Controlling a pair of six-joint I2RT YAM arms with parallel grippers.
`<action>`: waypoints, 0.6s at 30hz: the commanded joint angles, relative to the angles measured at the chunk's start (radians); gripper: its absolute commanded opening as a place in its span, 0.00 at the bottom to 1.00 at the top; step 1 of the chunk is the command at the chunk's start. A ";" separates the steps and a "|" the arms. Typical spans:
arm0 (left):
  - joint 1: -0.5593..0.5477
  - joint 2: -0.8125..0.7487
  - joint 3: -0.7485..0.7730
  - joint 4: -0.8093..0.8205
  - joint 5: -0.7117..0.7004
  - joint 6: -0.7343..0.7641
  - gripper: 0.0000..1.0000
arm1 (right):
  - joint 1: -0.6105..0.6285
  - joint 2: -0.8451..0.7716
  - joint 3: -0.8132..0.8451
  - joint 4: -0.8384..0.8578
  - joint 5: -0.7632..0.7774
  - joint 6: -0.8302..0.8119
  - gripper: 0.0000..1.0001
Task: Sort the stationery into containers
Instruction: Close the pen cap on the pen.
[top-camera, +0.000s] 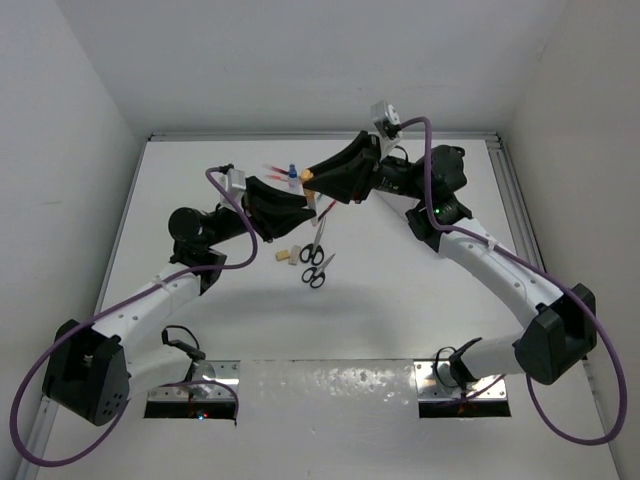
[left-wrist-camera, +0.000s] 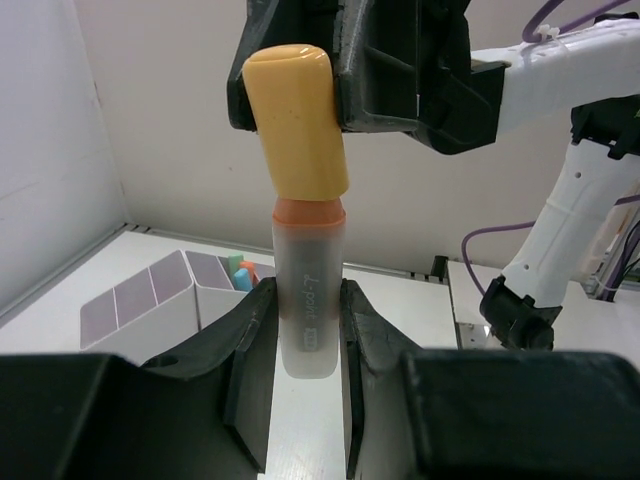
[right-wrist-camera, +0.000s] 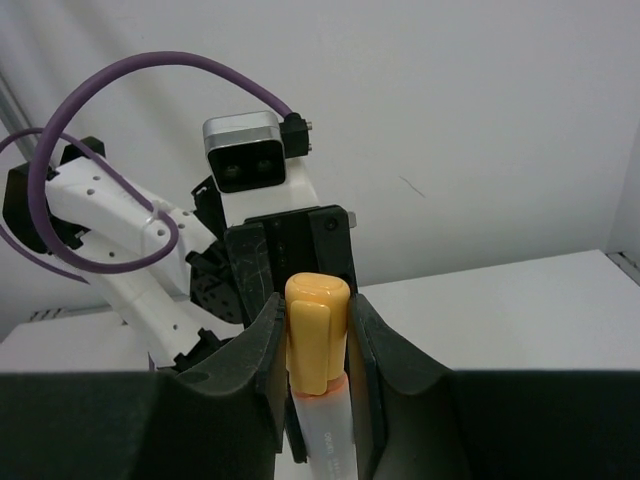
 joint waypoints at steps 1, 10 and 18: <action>0.017 -0.029 0.005 0.093 -0.021 -0.022 0.00 | -0.018 0.003 -0.038 0.066 -0.043 0.031 0.00; 0.052 -0.031 -0.003 0.207 -0.012 -0.064 0.00 | 0.007 -0.014 -0.130 0.059 -0.086 0.022 0.00; 0.055 -0.021 0.032 0.207 0.103 0.006 0.00 | -0.005 0.008 -0.109 -0.011 -0.218 0.043 0.00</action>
